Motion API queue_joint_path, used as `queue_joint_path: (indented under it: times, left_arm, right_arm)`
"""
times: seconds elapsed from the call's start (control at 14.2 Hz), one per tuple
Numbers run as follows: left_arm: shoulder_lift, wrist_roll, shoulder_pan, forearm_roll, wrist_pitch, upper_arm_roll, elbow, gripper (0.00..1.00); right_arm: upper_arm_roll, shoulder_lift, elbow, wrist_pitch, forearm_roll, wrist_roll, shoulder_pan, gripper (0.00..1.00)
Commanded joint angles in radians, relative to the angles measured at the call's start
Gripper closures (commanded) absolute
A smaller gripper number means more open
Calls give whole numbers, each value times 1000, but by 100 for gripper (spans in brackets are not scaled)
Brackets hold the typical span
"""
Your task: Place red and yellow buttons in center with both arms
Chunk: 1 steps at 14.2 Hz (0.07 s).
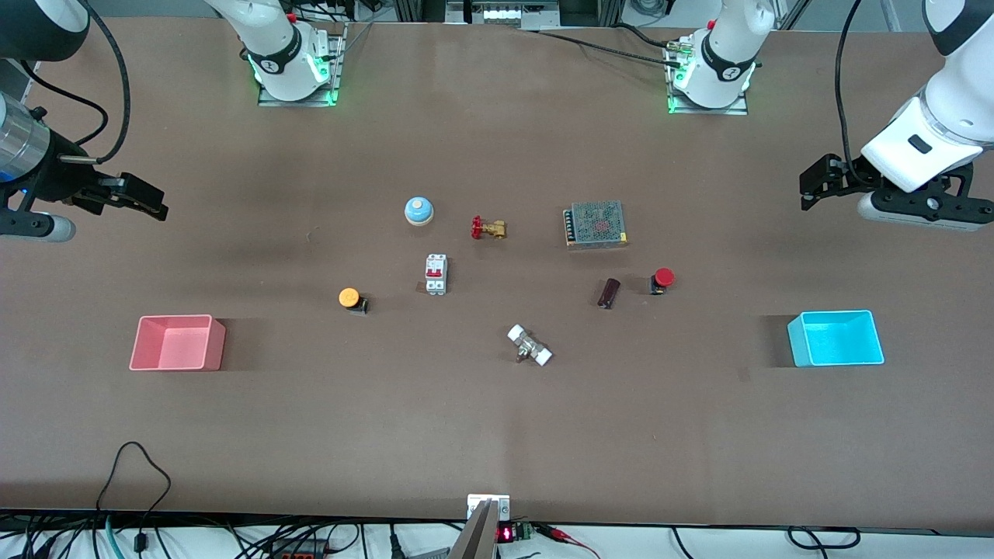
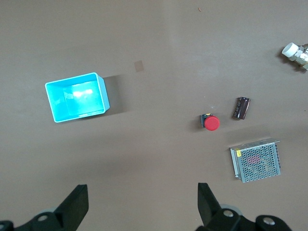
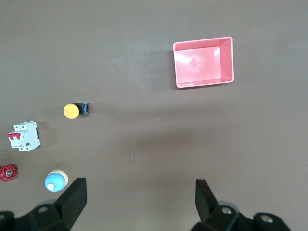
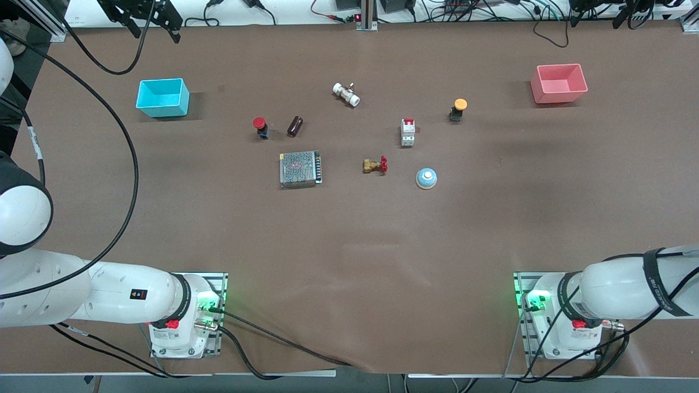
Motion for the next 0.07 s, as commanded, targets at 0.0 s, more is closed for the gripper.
queue_joint_path:
  times: [0.0]
  left_arm:
    - [12,9,6,-3,-23,-3,28,0]
  right_arm:
    - [-6,12,24,-21,-8,-16,-1,0]
